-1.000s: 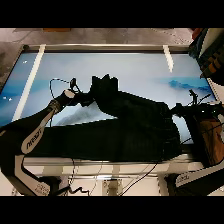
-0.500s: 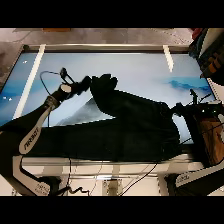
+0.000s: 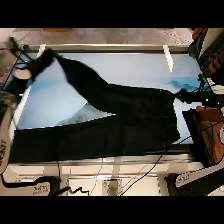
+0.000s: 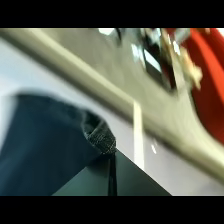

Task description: Fold the clothes and pants, and hang the long-sleeved shirts on hangers.

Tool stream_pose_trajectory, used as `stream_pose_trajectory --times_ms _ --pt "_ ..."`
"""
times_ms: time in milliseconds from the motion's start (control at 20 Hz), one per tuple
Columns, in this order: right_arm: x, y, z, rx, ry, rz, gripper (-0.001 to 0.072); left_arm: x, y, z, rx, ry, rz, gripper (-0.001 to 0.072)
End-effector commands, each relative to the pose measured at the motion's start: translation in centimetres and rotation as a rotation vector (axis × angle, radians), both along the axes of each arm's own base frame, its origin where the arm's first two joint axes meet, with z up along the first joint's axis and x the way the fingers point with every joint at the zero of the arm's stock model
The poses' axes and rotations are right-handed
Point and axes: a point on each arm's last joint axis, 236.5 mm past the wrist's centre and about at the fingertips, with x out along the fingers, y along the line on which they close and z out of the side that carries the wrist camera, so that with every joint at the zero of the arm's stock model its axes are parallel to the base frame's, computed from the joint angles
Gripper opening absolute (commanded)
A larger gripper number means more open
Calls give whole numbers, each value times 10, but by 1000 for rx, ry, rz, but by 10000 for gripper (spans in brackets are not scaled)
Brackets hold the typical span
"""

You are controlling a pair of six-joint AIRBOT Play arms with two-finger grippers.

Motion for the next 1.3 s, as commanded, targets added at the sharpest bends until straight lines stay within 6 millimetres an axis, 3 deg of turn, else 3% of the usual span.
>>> stream_pose_trajectory --times_ms 0,100,250,400,700,800,900,1100,1250 --pt "32 -1 24 -57 -89 -41 37 -32 61 33 104 -7 41 22" --pt "46 -5 24 -88 -107 -100 36 -54 83 12 169 115 2 22" --pt "63 -18 19 -179 -122 -193 36 -95 130 -54 177 412 25 23" --pt "78 -22 24 -227 -172 -245 36 -130 174 -98 194 615 91 23" --pt "107 -28 40 -334 -290 -342 37 -125 192 -138 153 678 104 24" --pt "111 -28 44 -343 -308 -355 37 -128 188 -134 152 682 93 24" --pt "109 -31 45 -346 -304 -354 37 -139 186 -116 167 672 93 23" --pt "102 -33 57 -384 -313 -317 36 -197 191 -51 278 668 151 23" --pt "95 -30 78 -428 -338 -279 36 -238 180 -3 365 635 195 22"
